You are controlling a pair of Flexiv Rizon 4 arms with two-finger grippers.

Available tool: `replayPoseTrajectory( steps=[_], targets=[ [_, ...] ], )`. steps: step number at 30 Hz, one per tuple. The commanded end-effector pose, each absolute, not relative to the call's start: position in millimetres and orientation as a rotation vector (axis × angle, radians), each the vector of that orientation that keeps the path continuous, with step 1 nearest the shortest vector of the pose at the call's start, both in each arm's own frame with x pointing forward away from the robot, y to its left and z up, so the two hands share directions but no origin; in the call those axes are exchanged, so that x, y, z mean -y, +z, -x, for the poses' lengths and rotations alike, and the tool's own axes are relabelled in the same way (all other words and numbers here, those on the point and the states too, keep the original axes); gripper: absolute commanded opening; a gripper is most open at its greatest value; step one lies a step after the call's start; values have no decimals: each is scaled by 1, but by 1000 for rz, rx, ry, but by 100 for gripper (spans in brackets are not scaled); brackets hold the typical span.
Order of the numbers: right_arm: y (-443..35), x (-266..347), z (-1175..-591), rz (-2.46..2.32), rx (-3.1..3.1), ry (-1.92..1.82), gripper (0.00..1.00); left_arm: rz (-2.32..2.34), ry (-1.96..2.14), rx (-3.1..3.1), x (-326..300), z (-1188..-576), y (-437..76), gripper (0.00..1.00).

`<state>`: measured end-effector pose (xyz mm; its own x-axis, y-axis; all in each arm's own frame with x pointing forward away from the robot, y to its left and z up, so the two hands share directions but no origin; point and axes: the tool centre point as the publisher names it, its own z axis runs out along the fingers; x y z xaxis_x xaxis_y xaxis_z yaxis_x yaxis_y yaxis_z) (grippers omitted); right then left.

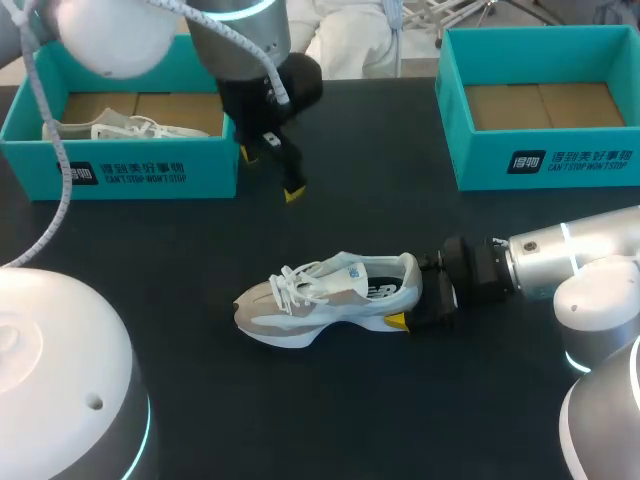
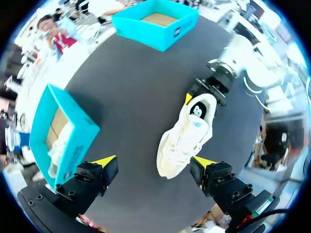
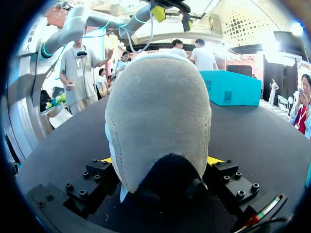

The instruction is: Take the shoe out of the shoebox, open the shoe tongue, remove and reinsert the insole, then place the shoe into the shoebox

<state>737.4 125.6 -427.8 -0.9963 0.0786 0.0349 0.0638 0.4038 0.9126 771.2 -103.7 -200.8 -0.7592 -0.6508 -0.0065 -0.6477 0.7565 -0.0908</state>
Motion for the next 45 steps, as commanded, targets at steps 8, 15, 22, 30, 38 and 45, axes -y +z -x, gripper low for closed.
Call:
replayPoseTrajectory(
  steps=[8,15,22,30,38,45],
  targets=[
    [-440,-131,-740,-134,-2624,1697,0,1793,-91,-2526,127,-730,-220,100],
    [-440,-131,-740,-134,-2624,1697,0,2086,-94,-2253,140,-704,-227,100],
    [-440,-131,-740,-134,-2624,1697,0,2071,-17,-2150,162,-696,-253,100],
    [-440,-131,-740,-134,-2624,1697,0,2096,45,-2141,193,-699,-289,100],
    [-440,-131,-740,-134,-2624,1697,0,2123,99,-2105,218,-699,-314,100],
    [-440,-131,-740,-134,-2624,1697,0,2166,138,-2036,232,-702,-330,100]
  ],
)
